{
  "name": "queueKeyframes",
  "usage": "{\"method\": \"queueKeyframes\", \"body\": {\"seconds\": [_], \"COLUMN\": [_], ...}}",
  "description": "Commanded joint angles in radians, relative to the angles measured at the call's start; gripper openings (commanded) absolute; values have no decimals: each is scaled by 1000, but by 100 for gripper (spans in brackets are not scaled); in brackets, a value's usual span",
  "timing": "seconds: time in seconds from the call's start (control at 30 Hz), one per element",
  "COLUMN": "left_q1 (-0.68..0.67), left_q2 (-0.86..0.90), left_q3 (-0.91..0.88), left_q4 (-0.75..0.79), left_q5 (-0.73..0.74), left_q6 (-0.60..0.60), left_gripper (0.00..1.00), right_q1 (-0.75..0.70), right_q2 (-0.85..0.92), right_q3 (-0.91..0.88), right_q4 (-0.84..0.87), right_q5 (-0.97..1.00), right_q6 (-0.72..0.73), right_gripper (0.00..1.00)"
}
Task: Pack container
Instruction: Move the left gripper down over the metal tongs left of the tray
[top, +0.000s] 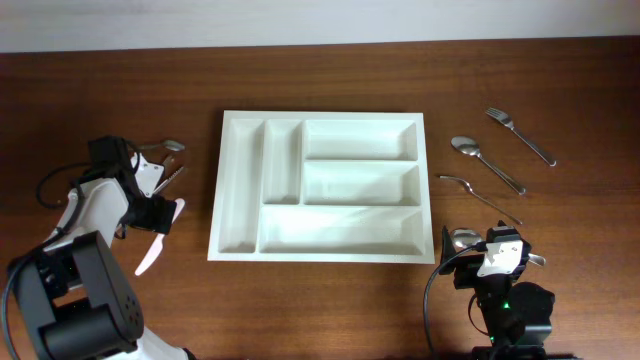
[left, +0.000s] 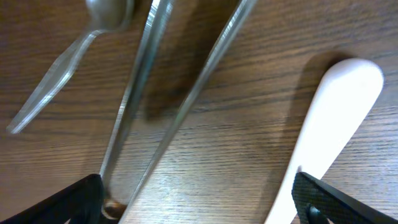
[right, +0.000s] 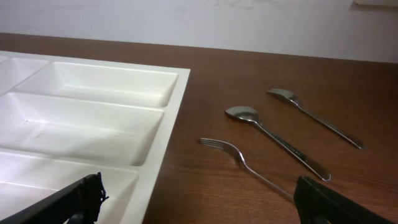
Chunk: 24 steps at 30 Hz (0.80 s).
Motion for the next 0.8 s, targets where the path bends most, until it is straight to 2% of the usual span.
{"method": "queueKeyframes", "body": {"seconds": [0.0, 0.53, 0.6, 0.63, 0.77], "left_q1": [8, 124, 141, 147, 155], "left_q2": [19, 27, 28, 30, 55], "left_q3": [10, 10, 10, 10, 10], "left_q4": [8, 113, 124, 130, 153], "left_q5": [11, 45, 93, 111, 121], "left_q6": [22, 18, 18, 18, 18], "left_gripper": [93, 91, 89, 84, 83], "right_q1": [9, 9, 9, 9, 9], "right_q2": [-11, -11, -11, -11, -11], "right_q3": [-9, -9, -9, -9, -9], "right_q4": [1, 1, 1, 1, 1], "right_q5": [-8, -8, -8, -8, -8], "right_q6": [-2, -3, -2, -2, -3], "right_gripper": [99, 99, 99, 99, 99]}}
